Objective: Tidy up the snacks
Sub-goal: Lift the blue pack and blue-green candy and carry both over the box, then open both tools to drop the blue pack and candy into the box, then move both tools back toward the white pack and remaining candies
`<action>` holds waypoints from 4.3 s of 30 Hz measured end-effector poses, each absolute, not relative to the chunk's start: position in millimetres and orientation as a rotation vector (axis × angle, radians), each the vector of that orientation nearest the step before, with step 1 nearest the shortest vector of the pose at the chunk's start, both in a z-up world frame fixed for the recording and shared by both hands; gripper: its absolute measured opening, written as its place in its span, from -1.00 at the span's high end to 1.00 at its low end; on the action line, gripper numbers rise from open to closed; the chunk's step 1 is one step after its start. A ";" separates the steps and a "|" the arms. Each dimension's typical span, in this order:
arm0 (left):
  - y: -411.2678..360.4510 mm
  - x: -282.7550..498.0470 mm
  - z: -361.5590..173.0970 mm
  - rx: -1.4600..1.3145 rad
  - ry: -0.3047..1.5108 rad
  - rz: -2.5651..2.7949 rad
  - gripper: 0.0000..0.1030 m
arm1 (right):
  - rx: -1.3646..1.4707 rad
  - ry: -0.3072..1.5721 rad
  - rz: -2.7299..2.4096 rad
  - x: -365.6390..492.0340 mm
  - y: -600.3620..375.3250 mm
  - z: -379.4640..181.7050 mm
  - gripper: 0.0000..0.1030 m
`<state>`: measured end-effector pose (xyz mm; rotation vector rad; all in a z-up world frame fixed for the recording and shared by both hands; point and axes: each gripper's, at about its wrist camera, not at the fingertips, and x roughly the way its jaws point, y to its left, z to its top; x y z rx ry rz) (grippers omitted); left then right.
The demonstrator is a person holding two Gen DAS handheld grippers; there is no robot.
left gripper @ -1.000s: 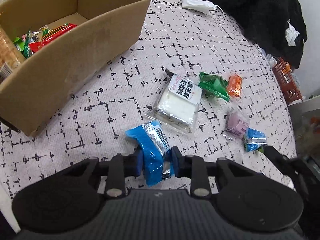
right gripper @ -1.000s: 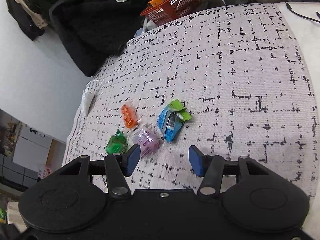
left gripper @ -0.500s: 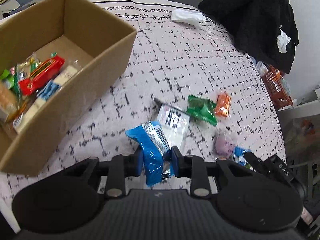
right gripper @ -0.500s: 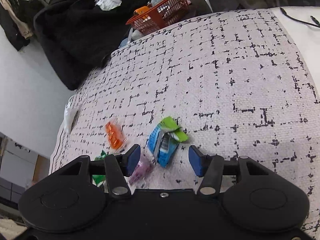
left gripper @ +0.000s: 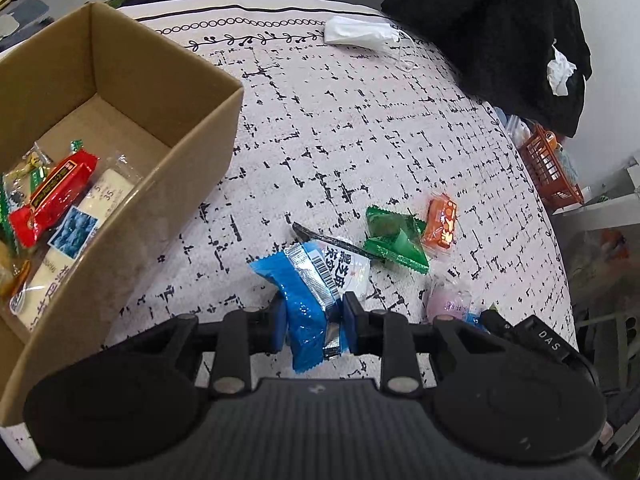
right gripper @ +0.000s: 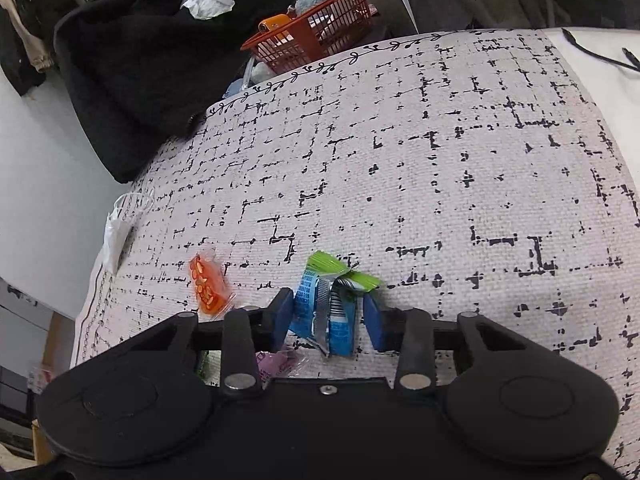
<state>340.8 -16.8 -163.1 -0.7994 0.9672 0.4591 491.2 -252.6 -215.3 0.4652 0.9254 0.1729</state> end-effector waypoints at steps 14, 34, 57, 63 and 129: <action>-33.0 322.5 -145.1 -0.736 0.925 0.446 0.46 | 0.479 0.890 0.262 470.6 -257.8 -188.0 0.47; -8.8 268.6 -82.2 -0.700 0.767 0.463 0.46 | 0.401 0.795 0.510 412.5 -218.8 -123.8 0.47; 86.8 213.1 -43.7 -0.746 0.680 0.481 0.46 | 0.273 0.762 0.693 358.2 -116.8 -89.5 0.47; 110.3 205.2 -47.9 -0.758 0.688 0.484 0.46 | 0.250 0.762 0.719 345.1 -83.5 -92.8 0.47; 76.0 238.3 -49.7 -0.583 0.764 0.424 -1.00 | 0.341 0.873 0.481 378.1 -194.1 -90.5 -0.40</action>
